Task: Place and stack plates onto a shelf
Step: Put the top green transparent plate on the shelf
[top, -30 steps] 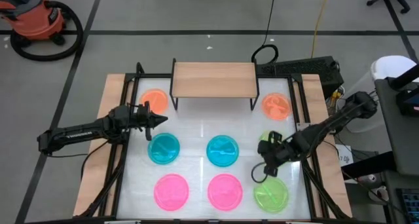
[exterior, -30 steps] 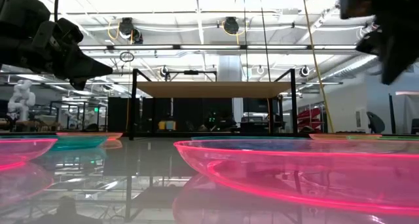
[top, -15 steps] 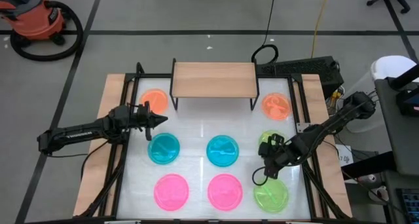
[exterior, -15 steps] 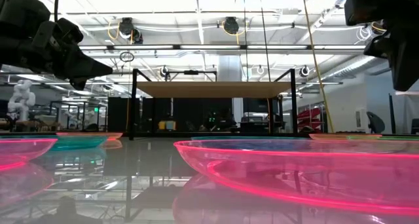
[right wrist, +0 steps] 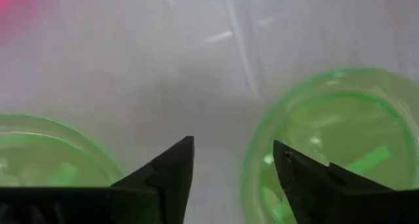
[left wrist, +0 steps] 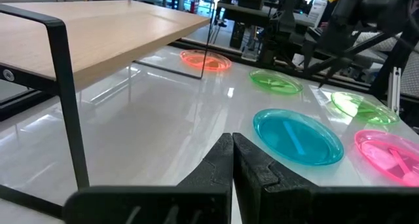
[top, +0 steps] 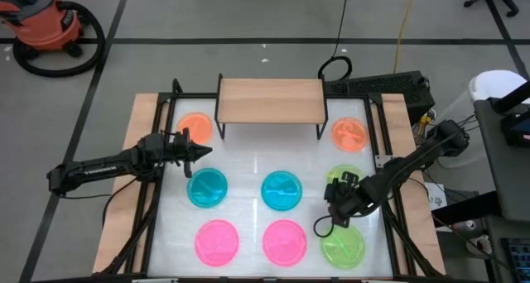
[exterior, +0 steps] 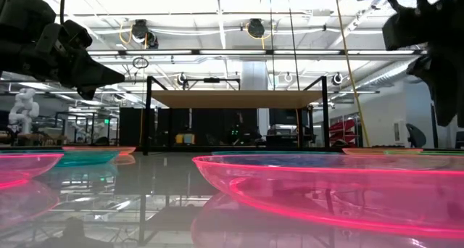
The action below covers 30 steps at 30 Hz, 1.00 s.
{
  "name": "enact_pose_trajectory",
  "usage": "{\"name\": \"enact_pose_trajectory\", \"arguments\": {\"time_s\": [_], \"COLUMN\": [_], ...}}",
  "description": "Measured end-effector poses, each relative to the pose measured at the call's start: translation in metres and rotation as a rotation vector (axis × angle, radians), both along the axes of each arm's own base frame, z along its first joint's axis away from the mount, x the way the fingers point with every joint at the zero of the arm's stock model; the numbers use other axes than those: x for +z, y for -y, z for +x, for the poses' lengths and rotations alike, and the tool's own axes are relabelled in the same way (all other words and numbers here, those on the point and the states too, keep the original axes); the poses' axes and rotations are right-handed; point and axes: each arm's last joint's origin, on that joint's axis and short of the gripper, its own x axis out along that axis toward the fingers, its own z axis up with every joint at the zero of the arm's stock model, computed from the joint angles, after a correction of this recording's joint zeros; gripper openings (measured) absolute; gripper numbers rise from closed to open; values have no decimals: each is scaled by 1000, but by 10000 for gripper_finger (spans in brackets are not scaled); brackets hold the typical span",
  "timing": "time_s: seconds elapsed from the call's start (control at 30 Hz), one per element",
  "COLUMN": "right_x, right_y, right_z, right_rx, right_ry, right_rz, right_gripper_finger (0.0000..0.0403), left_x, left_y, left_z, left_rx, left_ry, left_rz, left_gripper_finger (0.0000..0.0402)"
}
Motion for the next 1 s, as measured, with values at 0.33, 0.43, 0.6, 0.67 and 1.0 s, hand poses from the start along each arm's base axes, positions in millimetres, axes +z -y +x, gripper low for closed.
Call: {"name": "enact_pose_trajectory", "arguments": {"time_s": [0.33,0.43,0.6,0.67,1.0], "right_x": [-16,-21,-34,-38,-45], "right_y": [0,0,4,6,10], "right_z": [0,0,-6,-10,-16], "right_rx": [0,0,-31,-52,-78], "right_ry": [-115,-123,-138,-152,-174], "right_rz": [-74,-79,-87,-96,-89], "right_gripper_finger": [177,176,176,176,163], "left_x": [0,0,0,0,0], "left_y": [0,0,0,0,0], "left_z": [0,0,0,0,0], "left_rx": [0,0,0,0,0], "left_ry": [0,0,0,0,0], "left_rz": [0,0,0,0,0], "left_gripper_finger": [4,4,4,4,4]}}
